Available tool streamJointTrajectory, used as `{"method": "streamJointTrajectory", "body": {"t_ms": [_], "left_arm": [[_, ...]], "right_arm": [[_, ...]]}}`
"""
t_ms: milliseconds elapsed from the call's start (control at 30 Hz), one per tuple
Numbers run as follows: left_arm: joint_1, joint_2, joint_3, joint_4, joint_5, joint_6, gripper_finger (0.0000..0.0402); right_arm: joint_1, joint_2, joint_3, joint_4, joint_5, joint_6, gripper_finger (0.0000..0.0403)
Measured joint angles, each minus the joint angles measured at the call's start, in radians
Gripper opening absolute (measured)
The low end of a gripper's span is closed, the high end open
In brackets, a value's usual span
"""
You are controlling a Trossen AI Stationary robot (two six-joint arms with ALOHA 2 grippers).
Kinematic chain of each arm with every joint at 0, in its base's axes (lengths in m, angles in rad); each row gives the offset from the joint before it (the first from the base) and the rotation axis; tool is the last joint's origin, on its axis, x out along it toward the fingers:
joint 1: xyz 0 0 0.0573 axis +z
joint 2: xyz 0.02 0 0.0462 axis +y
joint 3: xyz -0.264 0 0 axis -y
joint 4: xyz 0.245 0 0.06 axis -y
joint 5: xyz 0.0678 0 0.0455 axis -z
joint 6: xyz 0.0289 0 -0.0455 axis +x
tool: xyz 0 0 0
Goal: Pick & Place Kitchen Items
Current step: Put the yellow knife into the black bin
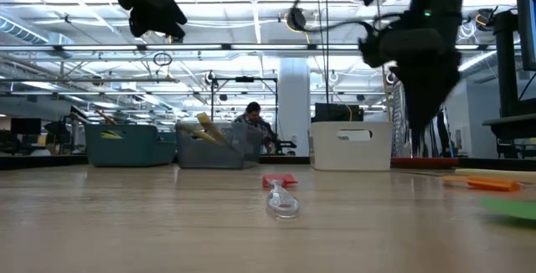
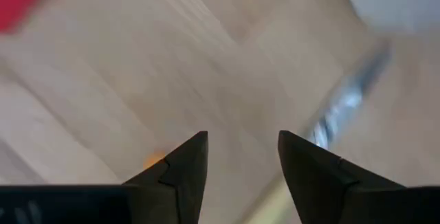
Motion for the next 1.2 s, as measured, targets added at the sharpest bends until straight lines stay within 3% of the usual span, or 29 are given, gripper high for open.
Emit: {"method": "streamJointTrajectory", "body": {"t_ms": [133,300,667,1200], "left_arm": [[-0.047,-0.008,-0.103,0.163,0.0,0.0,0.0172],[-0.086,0.009,-0.164,0.284,0.0,0.0,0.0173],[-0.096,0.009,-0.171,0.365,-0.001,0.006,0.0173],[-0.096,0.009,-0.171,0.366,-0.051,0.004,0.0172]], "right_arm": [[0.007,0.002,-0.004,-0.153,-0.021,0.126,0.0161],[0.006,0.003,-0.062,-0.145,-0.02,0.184,0.016],[-0.014,-0.001,-0.243,0.099,-0.041,0.191,0.0147],[-0.014,-0.012,-0.262,0.113,-0.025,0.153,0.01]]}}
